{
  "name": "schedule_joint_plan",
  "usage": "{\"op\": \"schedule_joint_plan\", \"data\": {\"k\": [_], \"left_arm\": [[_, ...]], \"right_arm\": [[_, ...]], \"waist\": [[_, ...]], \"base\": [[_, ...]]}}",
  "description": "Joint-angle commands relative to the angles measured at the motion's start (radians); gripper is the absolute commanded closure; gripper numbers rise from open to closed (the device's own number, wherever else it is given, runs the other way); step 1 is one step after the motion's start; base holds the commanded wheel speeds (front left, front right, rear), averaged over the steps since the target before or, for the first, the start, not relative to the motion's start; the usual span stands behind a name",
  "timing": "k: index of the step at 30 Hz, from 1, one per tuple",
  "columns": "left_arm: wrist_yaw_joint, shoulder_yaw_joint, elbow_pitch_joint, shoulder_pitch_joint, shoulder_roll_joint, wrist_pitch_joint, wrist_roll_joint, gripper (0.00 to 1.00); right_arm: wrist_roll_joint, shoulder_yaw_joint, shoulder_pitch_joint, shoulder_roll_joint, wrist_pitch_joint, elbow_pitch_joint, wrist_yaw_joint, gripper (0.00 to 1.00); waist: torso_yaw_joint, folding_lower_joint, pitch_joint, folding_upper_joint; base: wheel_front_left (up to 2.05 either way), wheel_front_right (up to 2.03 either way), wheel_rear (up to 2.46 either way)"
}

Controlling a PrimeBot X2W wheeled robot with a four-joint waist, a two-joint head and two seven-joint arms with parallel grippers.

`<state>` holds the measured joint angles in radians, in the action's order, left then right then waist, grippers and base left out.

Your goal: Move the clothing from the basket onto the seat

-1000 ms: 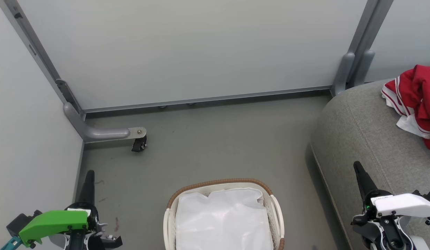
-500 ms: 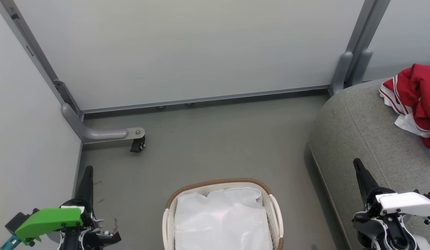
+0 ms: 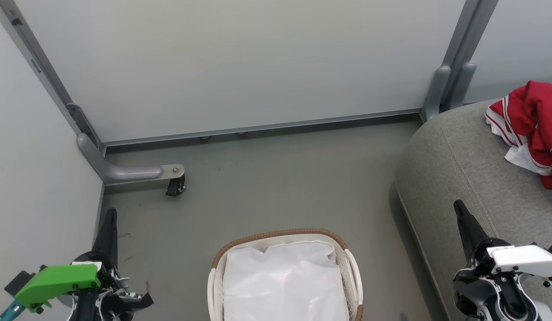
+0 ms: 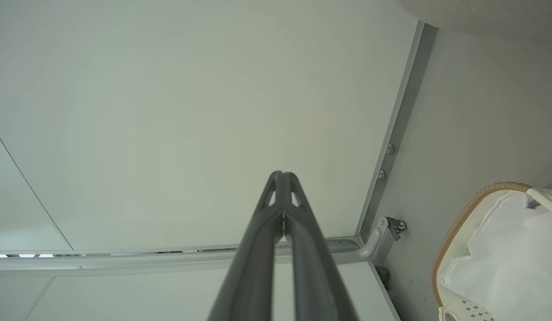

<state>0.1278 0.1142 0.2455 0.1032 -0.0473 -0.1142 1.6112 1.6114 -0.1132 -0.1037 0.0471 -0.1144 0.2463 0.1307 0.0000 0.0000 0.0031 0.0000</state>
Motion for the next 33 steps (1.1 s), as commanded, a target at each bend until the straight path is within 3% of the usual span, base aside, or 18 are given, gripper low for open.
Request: {"op": "schedule_joint_plan", "data": {"k": [1,33], "left_arm": [[0.006,0.002,-0.002,0.011,-0.005,-0.003,0.003,1.00],[0.006,0.002,-0.002,0.011,-0.005,-0.003,0.003,1.00]], "right_arm": [[0.003,-0.002,-0.009,0.006,-0.003,-0.005,0.000,1.00],[0.003,-0.002,-0.009,0.006,-0.003,-0.004,0.000,1.00]], "waist": [[0.000,0.0000,0.000,0.0000],[0.000,0.0000,0.000,0.0000]], "base": [[0.00,0.00,0.00],[0.00,0.00,0.00]]}}
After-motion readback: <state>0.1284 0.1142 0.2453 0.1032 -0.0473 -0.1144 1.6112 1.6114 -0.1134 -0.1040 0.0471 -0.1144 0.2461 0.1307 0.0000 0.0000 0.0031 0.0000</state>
